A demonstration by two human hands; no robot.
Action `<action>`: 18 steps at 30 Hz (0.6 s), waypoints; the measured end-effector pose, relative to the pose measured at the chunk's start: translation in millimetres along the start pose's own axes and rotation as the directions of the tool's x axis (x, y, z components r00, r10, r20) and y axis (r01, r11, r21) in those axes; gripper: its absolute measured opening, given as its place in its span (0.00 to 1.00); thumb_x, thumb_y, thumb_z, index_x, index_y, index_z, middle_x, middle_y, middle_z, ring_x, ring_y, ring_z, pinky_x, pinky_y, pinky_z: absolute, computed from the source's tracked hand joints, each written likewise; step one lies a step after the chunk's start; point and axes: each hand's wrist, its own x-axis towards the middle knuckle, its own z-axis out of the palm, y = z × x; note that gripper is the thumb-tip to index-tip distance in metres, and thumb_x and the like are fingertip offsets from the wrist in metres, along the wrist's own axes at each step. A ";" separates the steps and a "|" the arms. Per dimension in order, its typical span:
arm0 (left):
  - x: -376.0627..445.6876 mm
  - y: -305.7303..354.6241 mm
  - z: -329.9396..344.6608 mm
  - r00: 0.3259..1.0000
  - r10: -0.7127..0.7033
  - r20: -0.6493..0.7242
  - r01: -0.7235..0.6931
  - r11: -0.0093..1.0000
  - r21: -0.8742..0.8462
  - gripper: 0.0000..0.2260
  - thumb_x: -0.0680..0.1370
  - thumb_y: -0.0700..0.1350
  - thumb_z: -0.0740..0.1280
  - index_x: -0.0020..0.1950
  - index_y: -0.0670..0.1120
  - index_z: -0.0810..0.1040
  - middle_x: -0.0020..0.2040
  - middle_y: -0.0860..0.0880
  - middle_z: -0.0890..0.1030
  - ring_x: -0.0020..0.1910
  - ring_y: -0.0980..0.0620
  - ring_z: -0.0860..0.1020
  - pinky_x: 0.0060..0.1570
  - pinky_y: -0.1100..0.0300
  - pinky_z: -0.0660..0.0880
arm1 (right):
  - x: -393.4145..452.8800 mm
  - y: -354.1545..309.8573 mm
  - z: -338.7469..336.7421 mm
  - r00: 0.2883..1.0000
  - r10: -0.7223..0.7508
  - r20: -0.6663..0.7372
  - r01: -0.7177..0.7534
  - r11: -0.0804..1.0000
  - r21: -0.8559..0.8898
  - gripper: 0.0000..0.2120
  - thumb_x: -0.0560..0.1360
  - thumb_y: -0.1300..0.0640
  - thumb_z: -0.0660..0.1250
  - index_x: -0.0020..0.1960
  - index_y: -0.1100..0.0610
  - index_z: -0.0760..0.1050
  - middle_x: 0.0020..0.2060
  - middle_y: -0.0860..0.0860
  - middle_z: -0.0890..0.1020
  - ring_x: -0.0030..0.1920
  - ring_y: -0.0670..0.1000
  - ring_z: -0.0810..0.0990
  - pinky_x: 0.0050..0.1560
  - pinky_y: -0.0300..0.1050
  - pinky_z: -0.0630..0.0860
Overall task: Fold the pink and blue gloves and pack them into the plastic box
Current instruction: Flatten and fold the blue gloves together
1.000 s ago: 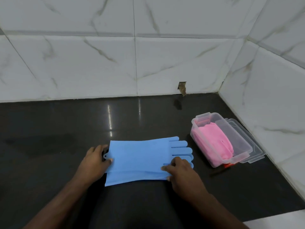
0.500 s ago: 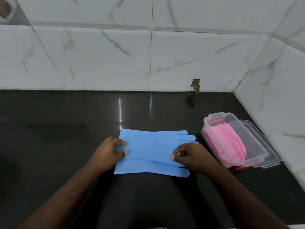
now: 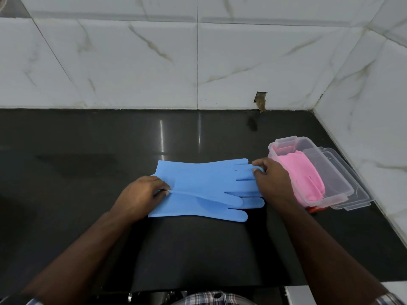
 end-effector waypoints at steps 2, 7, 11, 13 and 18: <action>-7.1 3.5 -4.3 0.999 0.008 -0.054 -0.010 0.999 -0.042 0.06 0.79 0.47 0.69 0.52 0.55 0.84 0.50 0.61 0.82 0.51 0.58 0.78 0.47 0.64 0.71 | -6.3 0.5 -7.4 1.000 0.000 -0.019 0.001 0.999 0.045 0.10 0.79 0.61 0.64 0.58 0.54 0.78 0.55 0.52 0.82 0.53 0.50 0.79 0.58 0.45 0.75; -33.4 8.0 -3.5 0.999 0.030 0.043 -0.026 0.995 -0.099 0.05 0.78 0.51 0.71 0.52 0.58 0.84 0.51 0.64 0.81 0.53 0.62 0.77 0.51 0.63 0.74 | -17.2 10.7 -17.0 0.997 0.028 0.068 -0.020 0.993 -0.113 0.15 0.78 0.58 0.67 0.65 0.53 0.75 0.62 0.51 0.80 0.59 0.51 0.79 0.64 0.51 0.75; -36.7 3.8 7.2 0.986 -0.164 -0.034 0.155 0.972 -0.179 0.07 0.77 0.57 0.71 0.51 0.58 0.83 0.51 0.63 0.80 0.52 0.62 0.75 0.51 0.60 0.73 | -21.3 22.2 -3.3 0.976 0.054 0.210 0.002 0.966 -0.258 0.30 0.77 0.48 0.67 0.75 0.55 0.63 0.72 0.52 0.71 0.69 0.54 0.72 0.68 0.50 0.68; -24.4 -0.5 8.4 0.948 -0.294 -0.121 0.267 0.943 -0.199 0.05 0.78 0.53 0.70 0.50 0.53 0.82 0.49 0.58 0.79 0.48 0.57 0.76 0.47 0.59 0.71 | -16.7 25.7 4.8 0.972 0.091 0.217 -0.031 0.965 -0.262 0.36 0.77 0.43 0.66 0.78 0.56 0.57 0.75 0.53 0.67 0.72 0.55 0.68 0.70 0.51 0.66; 16.6 6.2 8.4 0.870 -0.492 -0.009 0.481 0.854 -0.199 0.10 0.78 0.49 0.66 0.42 0.44 0.73 0.38 0.48 0.79 0.41 0.46 0.78 0.38 0.54 0.70 | 6.6 22.4 18.2 0.964 0.175 0.202 -0.137 0.972 -0.190 0.38 0.74 0.40 0.67 0.77 0.56 0.60 0.73 0.54 0.70 0.71 0.57 0.70 0.68 0.50 0.66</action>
